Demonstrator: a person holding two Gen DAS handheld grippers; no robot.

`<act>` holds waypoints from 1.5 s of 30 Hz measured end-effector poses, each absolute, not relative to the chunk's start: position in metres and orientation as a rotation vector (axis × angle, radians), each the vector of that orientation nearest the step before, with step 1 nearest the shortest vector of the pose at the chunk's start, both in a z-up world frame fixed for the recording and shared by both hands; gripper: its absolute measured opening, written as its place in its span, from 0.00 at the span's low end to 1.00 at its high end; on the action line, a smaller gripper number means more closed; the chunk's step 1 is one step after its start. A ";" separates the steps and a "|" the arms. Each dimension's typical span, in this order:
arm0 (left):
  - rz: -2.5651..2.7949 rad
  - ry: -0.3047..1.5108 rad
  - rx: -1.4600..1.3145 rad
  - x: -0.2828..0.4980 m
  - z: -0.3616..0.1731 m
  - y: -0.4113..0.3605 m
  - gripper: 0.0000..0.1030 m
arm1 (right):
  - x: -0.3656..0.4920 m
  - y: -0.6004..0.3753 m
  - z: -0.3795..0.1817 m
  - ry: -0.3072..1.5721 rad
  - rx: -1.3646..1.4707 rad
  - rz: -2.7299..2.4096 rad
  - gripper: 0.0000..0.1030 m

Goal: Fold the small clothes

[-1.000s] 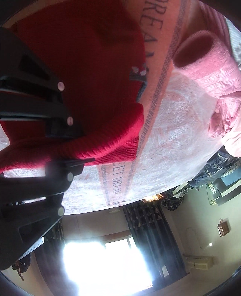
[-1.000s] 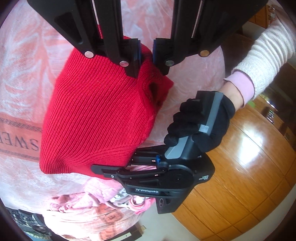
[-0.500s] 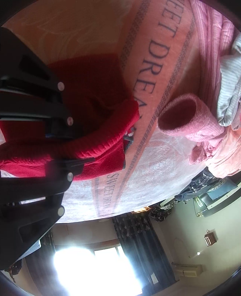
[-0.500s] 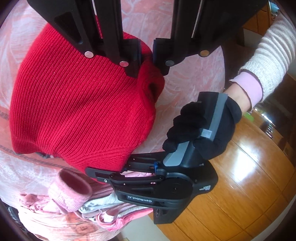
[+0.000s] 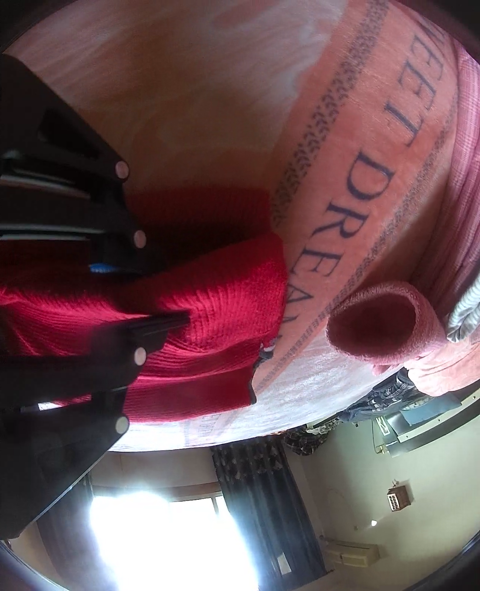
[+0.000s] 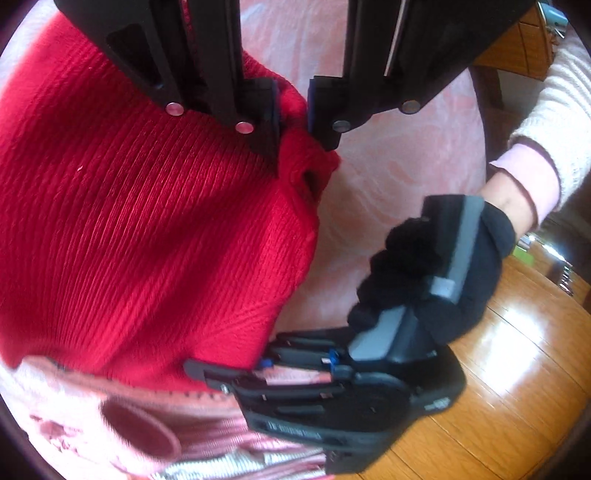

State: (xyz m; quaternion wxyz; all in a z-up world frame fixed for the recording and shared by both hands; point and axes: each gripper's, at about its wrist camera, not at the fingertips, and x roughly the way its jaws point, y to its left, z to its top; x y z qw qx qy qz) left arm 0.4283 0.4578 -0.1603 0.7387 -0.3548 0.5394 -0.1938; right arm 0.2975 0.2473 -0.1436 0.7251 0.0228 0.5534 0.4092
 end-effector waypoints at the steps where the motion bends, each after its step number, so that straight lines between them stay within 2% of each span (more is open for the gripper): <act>1: -0.412 1.178 -0.784 0.430 -0.162 0.459 0.22 | 0.298 0.247 -0.146 1.224 0.062 0.901 0.14; 3: -0.393 1.156 -0.828 0.435 -0.165 0.464 0.26 | 0.299 0.246 -0.147 1.228 0.087 0.915 0.20; 5: -0.378 1.142 -0.848 0.439 -0.164 0.466 0.27 | 0.298 0.243 -0.144 1.228 0.128 0.946 0.38; 7: -0.361 1.143 -0.842 0.443 -0.164 0.464 0.26 | 0.296 0.238 -0.138 1.230 0.169 0.963 0.46; 9: -0.356 1.143 -0.839 0.441 -0.162 0.462 0.12 | 0.290 0.226 -0.131 1.211 0.205 0.978 0.47; 10: -0.357 1.132 -0.840 0.439 -0.159 0.463 0.11 | 0.288 0.218 -0.128 1.201 0.218 0.985 0.47; 19: -0.280 1.091 -0.892 0.416 -0.174 0.486 0.11 | 0.287 0.172 -0.137 1.214 0.271 0.831 0.45; 21: -0.268 1.103 -0.880 0.412 -0.171 0.484 0.15 | 0.290 0.175 -0.135 1.218 0.264 0.828 0.45; 23: -0.259 1.118 -0.864 0.406 -0.164 0.485 0.24 | 0.293 0.175 -0.127 1.217 0.269 0.835 0.48; 24: -0.248 1.136 -0.831 0.399 -0.157 0.485 0.34 | 0.291 0.171 -0.123 1.212 0.277 0.842 0.50; 26: -0.247 1.159 -0.771 0.381 -0.143 0.482 0.45 | 0.286 0.154 -0.120 1.196 0.284 0.840 0.60; 27: -0.254 1.168 -0.753 0.368 -0.136 0.481 0.55 | 0.281 0.151 -0.117 1.188 0.282 0.832 0.61; 33: -0.276 1.254 -0.788 0.277 -0.123 0.474 0.59 | 0.263 0.114 -0.114 1.156 0.272 0.733 0.62; 36: -0.342 1.250 -0.846 0.258 -0.124 0.469 0.59 | 0.262 0.105 -0.118 1.174 0.289 0.720 0.62; 38: -0.358 1.256 -0.843 0.254 -0.127 0.463 0.56 | 0.262 0.106 -0.120 1.182 0.289 0.711 0.62; 40: -0.355 1.262 -0.817 0.252 -0.129 0.458 0.34 | 0.265 0.112 -0.121 1.190 0.296 0.705 0.61; 41: -0.347 1.267 -0.815 0.251 -0.131 0.456 0.19 | 0.266 0.114 -0.121 1.190 0.297 0.705 0.61; 42: -0.338 1.270 -0.816 0.249 -0.133 0.458 0.11 | 0.267 0.115 -0.122 1.189 0.292 0.703 0.61; 45: -0.299 1.285 -0.800 0.240 -0.146 0.467 0.09 | 0.260 0.109 -0.121 1.191 0.280 0.702 0.61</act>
